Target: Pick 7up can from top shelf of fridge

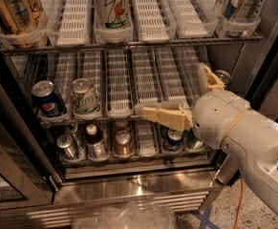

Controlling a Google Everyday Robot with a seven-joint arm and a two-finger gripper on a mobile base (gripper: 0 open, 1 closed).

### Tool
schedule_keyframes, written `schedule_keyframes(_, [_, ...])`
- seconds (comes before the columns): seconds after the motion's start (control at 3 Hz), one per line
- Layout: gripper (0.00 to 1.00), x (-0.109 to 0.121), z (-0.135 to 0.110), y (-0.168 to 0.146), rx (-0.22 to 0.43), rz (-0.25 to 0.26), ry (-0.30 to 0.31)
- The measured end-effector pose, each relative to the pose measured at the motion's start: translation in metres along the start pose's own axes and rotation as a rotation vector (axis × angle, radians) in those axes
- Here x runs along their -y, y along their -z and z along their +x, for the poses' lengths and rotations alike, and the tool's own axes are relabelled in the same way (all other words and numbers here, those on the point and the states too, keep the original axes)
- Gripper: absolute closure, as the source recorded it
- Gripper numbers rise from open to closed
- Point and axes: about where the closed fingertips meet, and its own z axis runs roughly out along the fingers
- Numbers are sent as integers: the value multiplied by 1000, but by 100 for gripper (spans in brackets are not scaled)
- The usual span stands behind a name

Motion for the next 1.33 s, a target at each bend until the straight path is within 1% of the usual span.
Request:
schedule_keyframes(0.33, [0, 15, 0, 1, 39, 65, -49])
schedule_keyframes(0.67, [0, 15, -4, -2, 46, 74, -36])
schedule_keyframes(1.0, [0, 26, -21, -13, 61, 154, -2])
schedule_keyframes(1.33, [0, 31, -36, -16, 65, 183, 12])
